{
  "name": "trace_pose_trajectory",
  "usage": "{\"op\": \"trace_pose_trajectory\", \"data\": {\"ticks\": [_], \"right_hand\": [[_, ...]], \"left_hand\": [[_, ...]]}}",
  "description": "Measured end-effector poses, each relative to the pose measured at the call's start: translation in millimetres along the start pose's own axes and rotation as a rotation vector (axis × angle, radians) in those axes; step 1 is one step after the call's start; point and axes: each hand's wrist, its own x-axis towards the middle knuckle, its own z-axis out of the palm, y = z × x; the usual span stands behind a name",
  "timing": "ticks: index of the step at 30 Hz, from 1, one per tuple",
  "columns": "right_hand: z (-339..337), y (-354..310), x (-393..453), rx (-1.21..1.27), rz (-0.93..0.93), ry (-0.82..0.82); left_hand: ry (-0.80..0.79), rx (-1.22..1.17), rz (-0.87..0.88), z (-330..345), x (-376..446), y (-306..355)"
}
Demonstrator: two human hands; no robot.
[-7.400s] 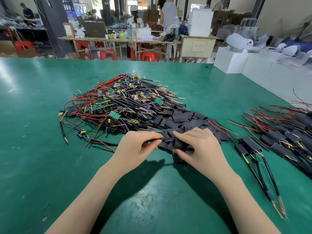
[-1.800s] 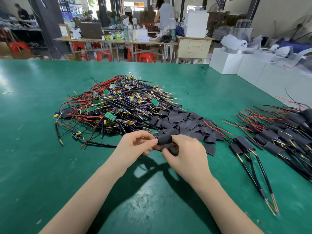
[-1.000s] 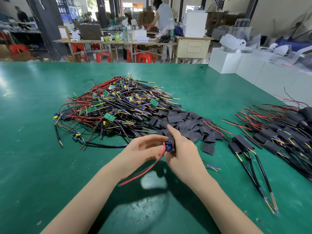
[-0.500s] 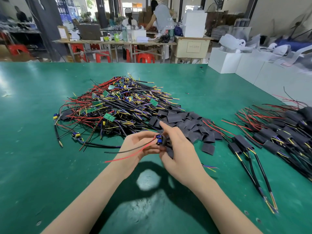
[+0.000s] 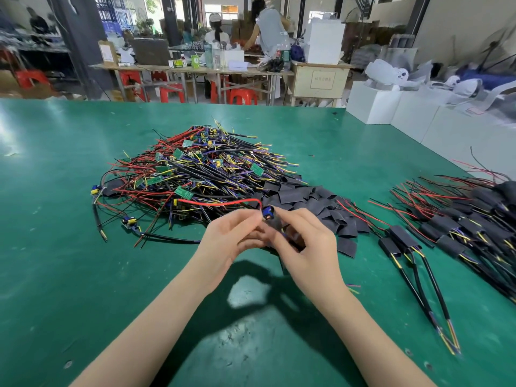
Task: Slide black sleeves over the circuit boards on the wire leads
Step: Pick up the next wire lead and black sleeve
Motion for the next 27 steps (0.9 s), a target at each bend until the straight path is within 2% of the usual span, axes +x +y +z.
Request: {"op": "trace_pose_trajectory", "data": {"ticks": [5,10,12,14,17,19,23,27], "right_hand": [[-5,3,3,-0.107,0.046,-0.067],[-7,-1,0,-0.254,0.045,-0.257],[-7,-4,-1,-0.278,0.032,-0.268],[-8,-5,-2,-0.308,-0.016,-0.238],[-9,-5,-1,-0.357,-0.135,-0.156],[-9,-3,-1,-0.387,-0.217,-0.105],[-10,3,1,-0.437,-0.290,-0.073],[-13,7,4,-0.522,-0.350,-0.074]], "left_hand": [[0.019,0.156,0.254,-11,0,6],[-0.013,0.290,0.305,-13,-2,7],[-0.017,0.343,0.290,-13,-2,7],[0.049,0.333,0.247,-13,-2,7],[0.169,0.189,0.126,-12,0,7],[0.189,0.079,0.052,-11,0,5],[0.136,-0.003,-0.076,-11,0,6],[0.061,0.079,-0.113,-13,-1,6]]}}
